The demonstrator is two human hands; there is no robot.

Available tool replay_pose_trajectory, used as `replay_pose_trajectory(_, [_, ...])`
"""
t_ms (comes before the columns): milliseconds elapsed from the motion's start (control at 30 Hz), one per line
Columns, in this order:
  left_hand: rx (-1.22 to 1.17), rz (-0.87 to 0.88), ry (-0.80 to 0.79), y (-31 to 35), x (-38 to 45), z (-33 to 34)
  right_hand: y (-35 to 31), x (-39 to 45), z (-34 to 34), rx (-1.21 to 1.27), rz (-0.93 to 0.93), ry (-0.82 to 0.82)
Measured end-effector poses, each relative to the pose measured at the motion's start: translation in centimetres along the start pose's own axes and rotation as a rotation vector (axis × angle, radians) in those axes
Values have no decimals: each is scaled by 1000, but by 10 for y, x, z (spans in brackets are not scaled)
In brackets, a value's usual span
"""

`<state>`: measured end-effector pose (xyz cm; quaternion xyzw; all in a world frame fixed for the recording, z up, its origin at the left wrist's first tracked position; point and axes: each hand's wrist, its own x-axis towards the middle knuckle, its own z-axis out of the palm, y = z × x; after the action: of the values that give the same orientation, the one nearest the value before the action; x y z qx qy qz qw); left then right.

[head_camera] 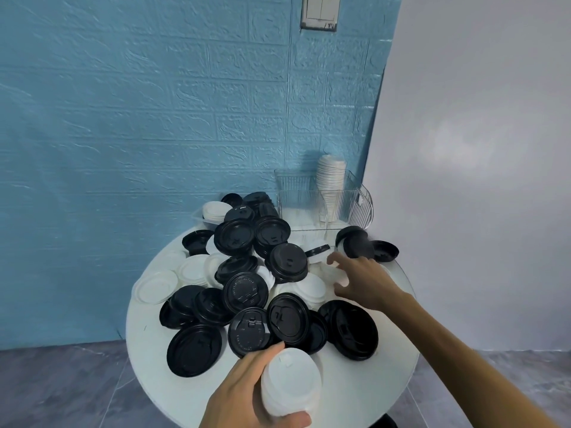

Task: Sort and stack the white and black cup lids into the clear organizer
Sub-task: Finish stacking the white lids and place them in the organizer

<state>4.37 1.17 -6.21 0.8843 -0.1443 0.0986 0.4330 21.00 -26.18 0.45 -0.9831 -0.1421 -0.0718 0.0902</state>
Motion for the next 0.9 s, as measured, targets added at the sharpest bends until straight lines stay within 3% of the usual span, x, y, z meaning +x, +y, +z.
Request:
replay_pose_trajectory(200, [-11,-6,-42,0,1,-4,3,-10,-2,138,24,89])
replay_pose_trajectory(467, [-13,-29,-70,5,0,-6,1,-11,3,109,45,122])
replay_pose_trajectory(600, [-17,-45,-81,9,-1,-8,1,-16,4,195,135,178])
replay_pose_trajectory(767, [-23,-51,-61,13,-1,-9,-15,-33,-23,617,197,327])
replay_pose_trajectory(900, [-55,-52,-48,15,-2,-9,-57,-70,-39,1101,127,154])
